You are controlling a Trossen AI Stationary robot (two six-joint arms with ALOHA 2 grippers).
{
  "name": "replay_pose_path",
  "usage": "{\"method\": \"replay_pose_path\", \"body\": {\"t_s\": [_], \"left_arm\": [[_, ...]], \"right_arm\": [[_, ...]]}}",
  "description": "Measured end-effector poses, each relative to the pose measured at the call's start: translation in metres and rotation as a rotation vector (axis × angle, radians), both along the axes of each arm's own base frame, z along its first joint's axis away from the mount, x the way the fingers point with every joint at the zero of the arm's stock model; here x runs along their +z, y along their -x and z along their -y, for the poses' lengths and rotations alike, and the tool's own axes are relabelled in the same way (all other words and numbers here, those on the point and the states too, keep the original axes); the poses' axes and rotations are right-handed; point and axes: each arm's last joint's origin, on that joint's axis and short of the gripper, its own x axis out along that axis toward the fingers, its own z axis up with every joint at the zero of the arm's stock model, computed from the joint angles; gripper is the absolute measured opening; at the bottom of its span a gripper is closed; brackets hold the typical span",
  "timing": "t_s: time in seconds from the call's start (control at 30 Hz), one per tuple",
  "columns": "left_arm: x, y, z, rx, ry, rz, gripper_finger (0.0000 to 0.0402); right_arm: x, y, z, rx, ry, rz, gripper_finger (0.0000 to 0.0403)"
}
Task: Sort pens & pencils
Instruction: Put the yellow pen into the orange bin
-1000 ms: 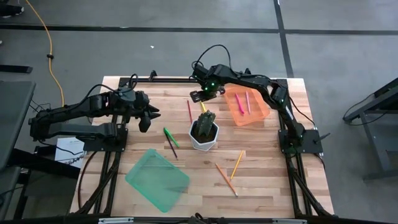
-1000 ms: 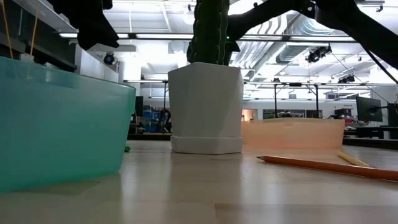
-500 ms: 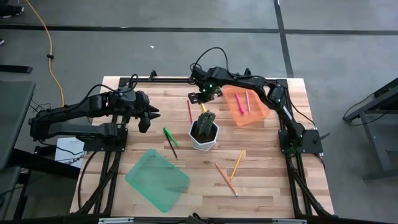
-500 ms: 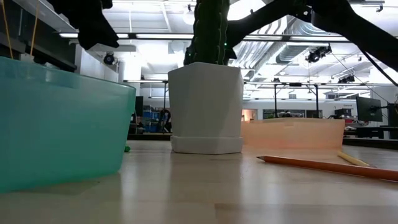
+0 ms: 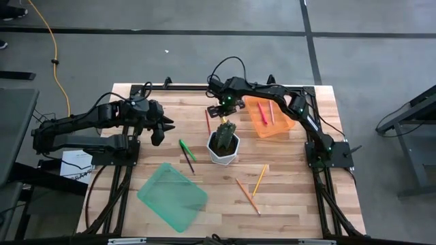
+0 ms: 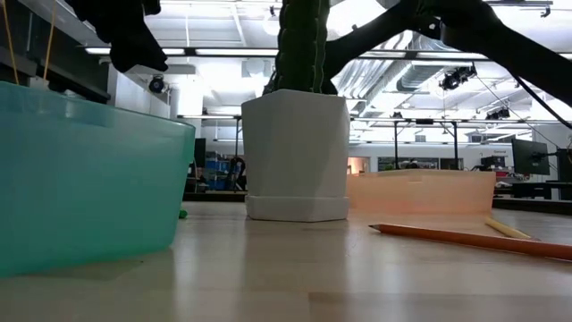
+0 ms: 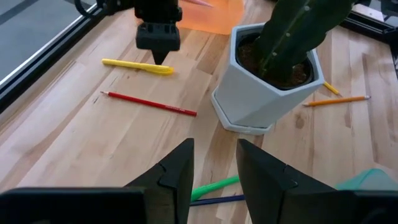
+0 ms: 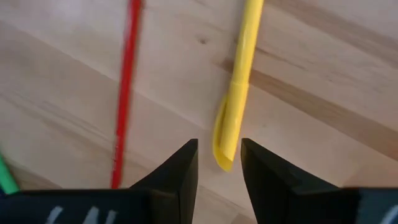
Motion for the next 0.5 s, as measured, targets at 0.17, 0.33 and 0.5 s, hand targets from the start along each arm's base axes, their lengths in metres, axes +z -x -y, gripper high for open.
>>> {"method": "replay_pose_path", "body": {"t_s": [0.17, 0.33, 0.5], "left_arm": [[0.0000, 0.0000, 0.0000, -0.003, -0.003, -0.001, 0.0108], [0.0000, 0.0000, 0.0000, -0.008, -0.009, -0.003, 0.0108], [0.0000, -0.0001, 0.0000, -0.013, -0.015, -0.005, 0.0108]], "right_arm": [[-0.0056, -0.0017, -0.0014, 0.007, 0.002, -0.013, 0.0113], [-0.0056, -0.0017, -0.0015, 0.012, 0.023, -0.022, 0.0113], [-0.0057, -0.0008, -0.0010, 0.013, 0.041, -0.036, 0.0113]]}}
